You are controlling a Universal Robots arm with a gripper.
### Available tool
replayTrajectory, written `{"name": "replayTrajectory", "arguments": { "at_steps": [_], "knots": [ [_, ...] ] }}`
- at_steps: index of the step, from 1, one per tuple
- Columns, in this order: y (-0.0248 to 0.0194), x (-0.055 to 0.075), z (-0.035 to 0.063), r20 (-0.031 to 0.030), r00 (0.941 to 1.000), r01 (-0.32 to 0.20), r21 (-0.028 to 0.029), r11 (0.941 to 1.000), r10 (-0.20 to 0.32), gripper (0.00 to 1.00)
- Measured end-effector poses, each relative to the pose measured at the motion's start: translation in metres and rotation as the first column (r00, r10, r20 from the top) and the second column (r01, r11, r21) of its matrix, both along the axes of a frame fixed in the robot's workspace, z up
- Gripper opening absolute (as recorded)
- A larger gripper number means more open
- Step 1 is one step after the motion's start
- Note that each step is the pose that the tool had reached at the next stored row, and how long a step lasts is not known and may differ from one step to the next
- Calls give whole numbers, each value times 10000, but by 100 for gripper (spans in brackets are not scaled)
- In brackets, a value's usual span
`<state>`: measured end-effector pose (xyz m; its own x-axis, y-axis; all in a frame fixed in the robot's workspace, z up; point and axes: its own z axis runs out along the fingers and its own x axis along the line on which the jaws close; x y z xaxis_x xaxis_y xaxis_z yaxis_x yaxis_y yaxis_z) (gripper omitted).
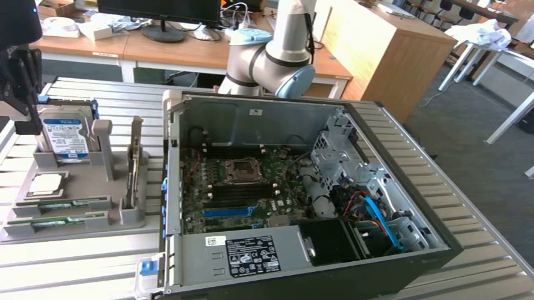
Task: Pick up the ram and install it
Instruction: 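Pick up the ram and move it above insertion slot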
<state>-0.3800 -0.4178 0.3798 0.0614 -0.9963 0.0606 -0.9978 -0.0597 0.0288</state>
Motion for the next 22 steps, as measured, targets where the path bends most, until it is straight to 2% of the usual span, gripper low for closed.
{"name": "replayTrajectory", "arguments": {
  "at_steps": [12,16,18,22],
  "knots": [
    [0,0,-1,-1,9999,131,0,9999,-131,10],
    [0,0,-5,0,9999,131,20,9999,-131,10],
    [0,0,-8,1,9999,131,46,9999,-131,10],
    [0,0,-9,-2,9999,131,155,9998,-131,10]
  ]
}}
